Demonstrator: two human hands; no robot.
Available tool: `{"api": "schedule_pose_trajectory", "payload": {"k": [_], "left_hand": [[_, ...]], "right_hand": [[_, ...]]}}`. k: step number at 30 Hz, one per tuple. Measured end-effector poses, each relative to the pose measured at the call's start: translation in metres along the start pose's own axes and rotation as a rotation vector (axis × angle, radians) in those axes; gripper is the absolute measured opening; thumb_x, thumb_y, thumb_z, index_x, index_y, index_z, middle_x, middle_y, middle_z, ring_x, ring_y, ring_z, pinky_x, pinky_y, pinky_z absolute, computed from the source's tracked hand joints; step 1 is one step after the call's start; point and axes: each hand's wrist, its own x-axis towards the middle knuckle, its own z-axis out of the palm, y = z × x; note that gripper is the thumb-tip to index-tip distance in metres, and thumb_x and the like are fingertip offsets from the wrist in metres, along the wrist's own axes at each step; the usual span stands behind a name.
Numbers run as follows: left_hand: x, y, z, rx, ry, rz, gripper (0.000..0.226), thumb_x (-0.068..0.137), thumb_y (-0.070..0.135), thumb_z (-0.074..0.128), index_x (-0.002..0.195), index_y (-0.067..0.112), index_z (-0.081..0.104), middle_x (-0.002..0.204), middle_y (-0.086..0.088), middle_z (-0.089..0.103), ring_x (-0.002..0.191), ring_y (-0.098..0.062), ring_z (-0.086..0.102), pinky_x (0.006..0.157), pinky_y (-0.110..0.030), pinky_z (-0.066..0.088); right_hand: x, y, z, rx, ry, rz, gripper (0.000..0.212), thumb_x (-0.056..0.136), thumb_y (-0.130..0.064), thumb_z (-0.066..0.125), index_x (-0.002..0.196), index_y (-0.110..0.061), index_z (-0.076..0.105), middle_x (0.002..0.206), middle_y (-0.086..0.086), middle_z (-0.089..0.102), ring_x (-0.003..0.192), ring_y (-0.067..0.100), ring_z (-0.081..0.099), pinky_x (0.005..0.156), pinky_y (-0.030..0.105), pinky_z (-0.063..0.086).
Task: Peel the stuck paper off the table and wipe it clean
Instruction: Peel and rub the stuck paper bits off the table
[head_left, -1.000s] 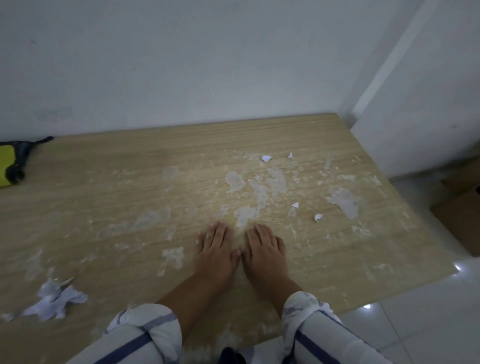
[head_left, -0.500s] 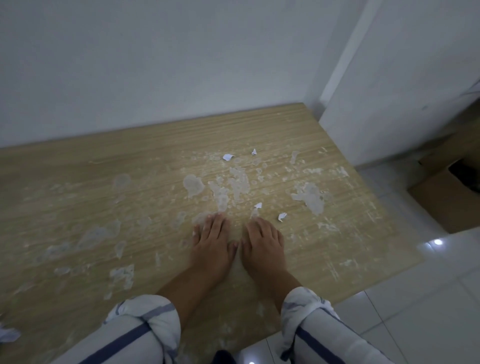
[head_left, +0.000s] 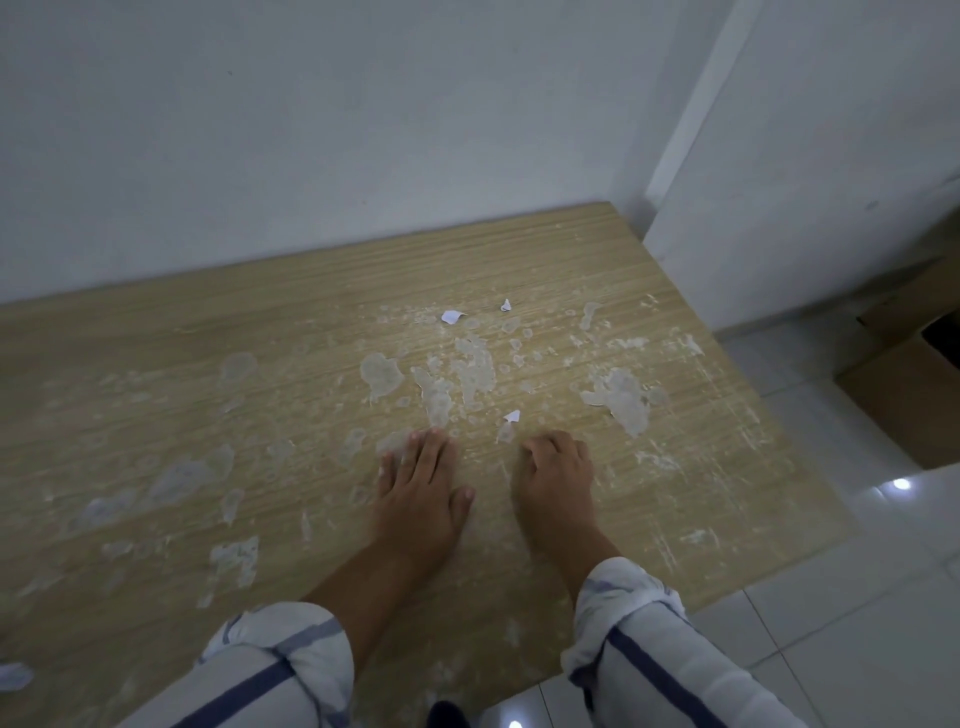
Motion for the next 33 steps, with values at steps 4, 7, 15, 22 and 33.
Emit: {"api": "schedule_pose_trajectory", "payload": {"k": [4,7,15,22,33], "left_hand": [[0.0,0.001,0.0,-0.003,-0.002,-0.01,0.077,0.083,0.058,-0.002,0.149,0.02,0.007,0.159,-0.001,0.0,0.139,-0.014,-0.02,0.112,-0.04,-0.013],[0.001,0.002,-0.001,0.004,-0.005,-0.028,0.077,0.081,0.058,-0.003,0.149,0.022,0.007,0.159,0.001,0.0,0.14,-0.013,-0.019,0.111,-0.038,-0.014],[0.012,0.004,-0.007,-0.015,-0.014,-0.035,0.08,0.079,0.057,-0.002,0.148,0.021,0.015,0.159,-0.001,0.006,0.146,-0.018,-0.006,0.112,-0.036,-0.012],[0.071,0.001,-0.018,-0.14,0.004,-0.073,0.059,0.096,0.04,0.031,0.147,0.013,0.017,0.158,-0.007,0.009,0.146,-0.023,0.0,0.117,-0.039,0.002],[0.193,0.002,-0.031,-0.212,0.089,-0.166,0.058,0.097,0.008,0.035,0.149,0.016,0.01,0.159,-0.004,0.003,0.145,-0.025,0.001,0.119,-0.04,0.009]], "right_hand": [[0.012,-0.007,-0.004,0.063,0.014,-0.065,0.035,0.082,-0.02,0.038,0.088,0.001,0.065,0.091,0.017,0.06,0.084,0.032,0.053,0.076,0.037,0.043],[0.024,-0.012,-0.008,0.016,0.018,-0.07,0.03,0.088,-0.02,0.043,0.1,-0.001,0.063,0.096,0.016,0.06,0.088,0.032,0.054,0.077,0.037,0.041],[0.049,-0.018,-0.004,-0.07,-0.113,-0.115,0.03,0.094,-0.016,0.041,0.119,-0.008,0.056,0.114,0.014,0.055,0.103,0.03,0.05,0.088,0.036,0.04],[0.06,-0.021,0.003,-0.083,-0.084,-0.138,0.023,0.092,-0.011,0.038,0.104,-0.002,0.055,0.105,0.014,0.056,0.093,0.027,0.051,0.076,0.031,0.039],[0.084,-0.024,0.026,-0.106,0.094,-0.253,0.029,0.048,0.001,0.078,0.066,-0.011,0.059,0.062,0.004,0.056,0.052,0.02,0.053,0.048,0.024,0.036]]}}
